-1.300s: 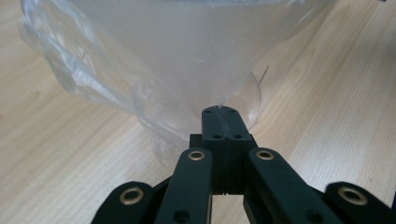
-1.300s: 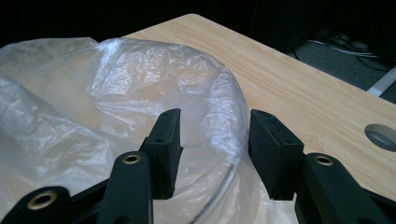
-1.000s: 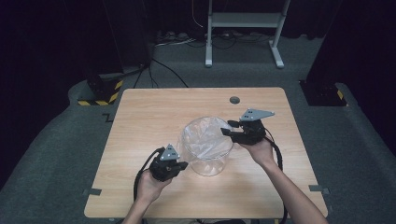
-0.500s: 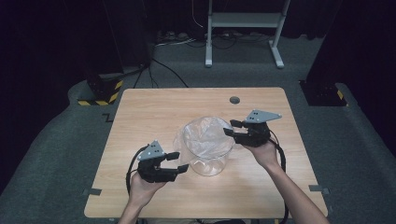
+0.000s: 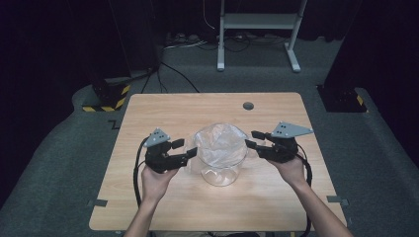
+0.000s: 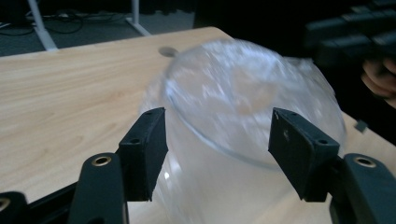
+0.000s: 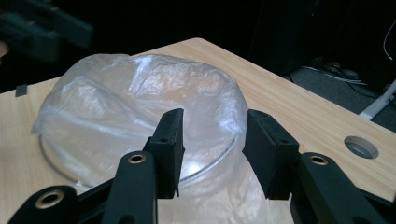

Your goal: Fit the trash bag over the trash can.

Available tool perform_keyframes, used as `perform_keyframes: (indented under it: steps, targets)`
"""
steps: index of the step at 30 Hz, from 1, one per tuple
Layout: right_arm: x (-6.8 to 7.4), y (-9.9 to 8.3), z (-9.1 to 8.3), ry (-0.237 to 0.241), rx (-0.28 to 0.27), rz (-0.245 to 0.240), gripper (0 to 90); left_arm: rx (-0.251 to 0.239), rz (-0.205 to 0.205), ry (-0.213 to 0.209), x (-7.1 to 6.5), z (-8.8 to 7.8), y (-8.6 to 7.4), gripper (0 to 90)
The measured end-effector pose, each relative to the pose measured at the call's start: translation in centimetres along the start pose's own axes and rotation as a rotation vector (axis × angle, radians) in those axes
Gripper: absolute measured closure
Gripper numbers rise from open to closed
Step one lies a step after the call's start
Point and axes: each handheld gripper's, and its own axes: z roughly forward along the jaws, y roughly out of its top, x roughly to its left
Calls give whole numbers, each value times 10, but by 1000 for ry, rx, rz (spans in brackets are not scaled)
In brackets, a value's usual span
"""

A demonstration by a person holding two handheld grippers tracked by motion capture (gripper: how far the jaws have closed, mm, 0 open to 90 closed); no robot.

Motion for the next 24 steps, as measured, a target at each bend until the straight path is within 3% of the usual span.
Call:
perform_keyframes:
  steps: [3,7,10,13,21,24]
  targets:
    - [2,-3,-7,8,-3,-3,587,-7,-18,24,2,14,11,365]
    - [4,-10,-15,25,1,-11,595,-5,-12,44,5,31,20,364]
    - [6,-16,-20,40,6,-20,597,-17,-22,58,7,41,22,380]
    - [8,-23,-23,53,12,-36,599,2,-32,56,9,51,23,388]
    - [17,-34,-17,89,39,-77,614,52,-44,62,11,66,19,396]
    - [21,-38,-10,86,71,-115,691,56,-42,56,10,67,19,400]
